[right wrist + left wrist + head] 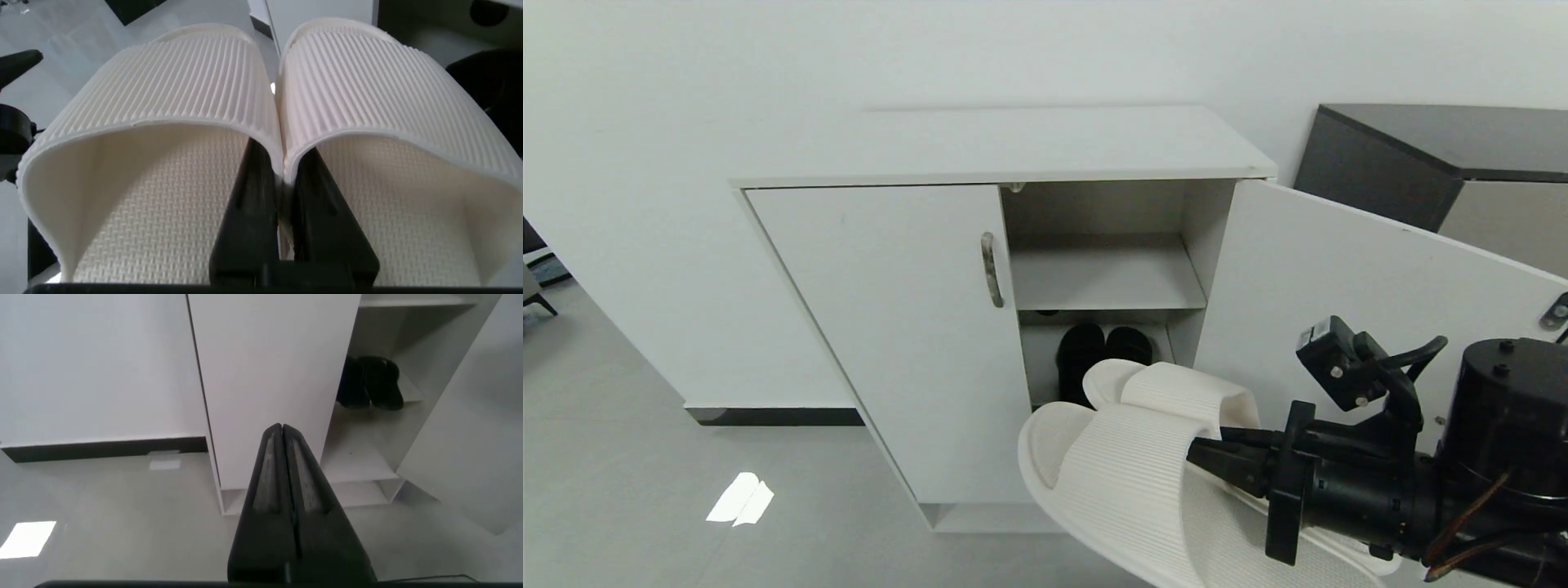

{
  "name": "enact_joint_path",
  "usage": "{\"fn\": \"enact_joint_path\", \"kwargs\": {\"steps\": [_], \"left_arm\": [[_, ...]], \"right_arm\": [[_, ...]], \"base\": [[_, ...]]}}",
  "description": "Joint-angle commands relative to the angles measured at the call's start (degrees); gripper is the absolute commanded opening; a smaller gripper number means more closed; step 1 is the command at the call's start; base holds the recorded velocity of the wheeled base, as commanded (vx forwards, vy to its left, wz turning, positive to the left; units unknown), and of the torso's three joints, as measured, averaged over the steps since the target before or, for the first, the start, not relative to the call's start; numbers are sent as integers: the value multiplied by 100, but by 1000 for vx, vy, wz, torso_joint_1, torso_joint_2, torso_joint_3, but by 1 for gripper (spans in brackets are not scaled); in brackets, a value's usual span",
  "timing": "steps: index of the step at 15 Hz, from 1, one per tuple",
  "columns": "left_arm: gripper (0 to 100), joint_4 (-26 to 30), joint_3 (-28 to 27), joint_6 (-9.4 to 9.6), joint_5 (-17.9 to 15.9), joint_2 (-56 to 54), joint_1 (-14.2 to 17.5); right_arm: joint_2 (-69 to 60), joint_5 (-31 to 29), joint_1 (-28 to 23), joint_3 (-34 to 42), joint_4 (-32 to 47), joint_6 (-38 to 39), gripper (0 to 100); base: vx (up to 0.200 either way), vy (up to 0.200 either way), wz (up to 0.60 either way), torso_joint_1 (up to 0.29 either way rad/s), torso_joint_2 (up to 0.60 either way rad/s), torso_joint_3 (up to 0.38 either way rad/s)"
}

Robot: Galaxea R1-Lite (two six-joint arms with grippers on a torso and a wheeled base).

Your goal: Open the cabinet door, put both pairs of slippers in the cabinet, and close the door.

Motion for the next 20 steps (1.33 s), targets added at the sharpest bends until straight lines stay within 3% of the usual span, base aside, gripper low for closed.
{"fn": "enact_joint_path", "kwargs": {"steps": [1,7,10,12,13,15,17,20], "left_arm": [[0,-3,0,-1,0,8,2],[0,-3,0,-1,0,8,2],[0,-3,0,-1,0,8,2],[0,-3,0,8,0,8,2],[0,-3,0,-1,0,8,2],[0,-3,0,-1,-9,8,2],[0,-3,0,8,-9,8,2],[0,-3,0,-1,0,8,2]], "right_arm": [[-4,2,3,4,-2,-5,0],[-48,-7,126,109,-11,-67,0],[-48,-332,363,241,-187,-717,0],[75,-1914,768,-357,94,-805,0],[128,-2872,917,-1042,798,-682,0],[154,-3532,1119,-2563,2608,373,0],[514,-4261,1093,-3881,4093,839,0],[1464,-5650,1014,-4954,4199,821,0]], "base": [[0,0,0,-183,471,300],[0,0,0,-150,458,303],[0,0,0,-79,284,203],[0,0,0,-22,61,41],[0,0,0,0,0,0],[0,0,0,0,0,0],[0,0,0,0,0,0],[0,0,0,0,0,0]]}}
